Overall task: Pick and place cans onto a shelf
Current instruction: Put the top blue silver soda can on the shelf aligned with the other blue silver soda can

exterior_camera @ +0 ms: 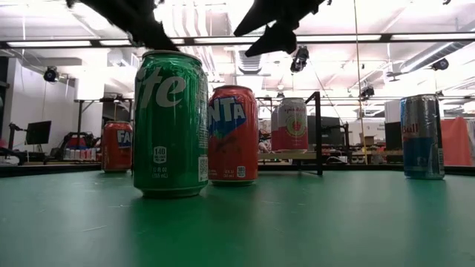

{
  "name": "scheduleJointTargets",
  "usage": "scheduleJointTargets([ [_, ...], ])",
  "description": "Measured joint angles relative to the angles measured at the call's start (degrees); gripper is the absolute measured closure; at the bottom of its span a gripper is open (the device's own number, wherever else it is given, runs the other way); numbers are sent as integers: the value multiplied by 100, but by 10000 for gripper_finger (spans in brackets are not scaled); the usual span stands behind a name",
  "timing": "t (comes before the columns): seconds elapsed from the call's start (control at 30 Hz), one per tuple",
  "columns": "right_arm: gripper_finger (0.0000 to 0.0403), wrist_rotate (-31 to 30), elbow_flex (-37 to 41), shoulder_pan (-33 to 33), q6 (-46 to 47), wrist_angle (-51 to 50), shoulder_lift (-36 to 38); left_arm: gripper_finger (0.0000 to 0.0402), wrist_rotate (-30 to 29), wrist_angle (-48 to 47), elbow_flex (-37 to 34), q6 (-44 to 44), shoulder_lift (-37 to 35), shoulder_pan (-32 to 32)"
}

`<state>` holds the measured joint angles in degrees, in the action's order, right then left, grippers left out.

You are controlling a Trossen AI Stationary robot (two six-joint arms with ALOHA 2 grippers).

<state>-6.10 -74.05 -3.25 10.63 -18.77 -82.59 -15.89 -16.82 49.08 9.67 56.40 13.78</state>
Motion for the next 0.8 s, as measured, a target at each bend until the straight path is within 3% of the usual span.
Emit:
scheduleJointTargets([
  [0.23,77,4,-181,299,504,-220,0,402,-3,264,-4,-316,-419,-1113],
  [0.43,77,3,-331,574,1093,-530,0,402,-1,1101,-241,-149,-422,-1770],
  [0.8,77,2,-356,736,2490,-1778,0,402,205,2744,-1166,108,-731,-1991],
])
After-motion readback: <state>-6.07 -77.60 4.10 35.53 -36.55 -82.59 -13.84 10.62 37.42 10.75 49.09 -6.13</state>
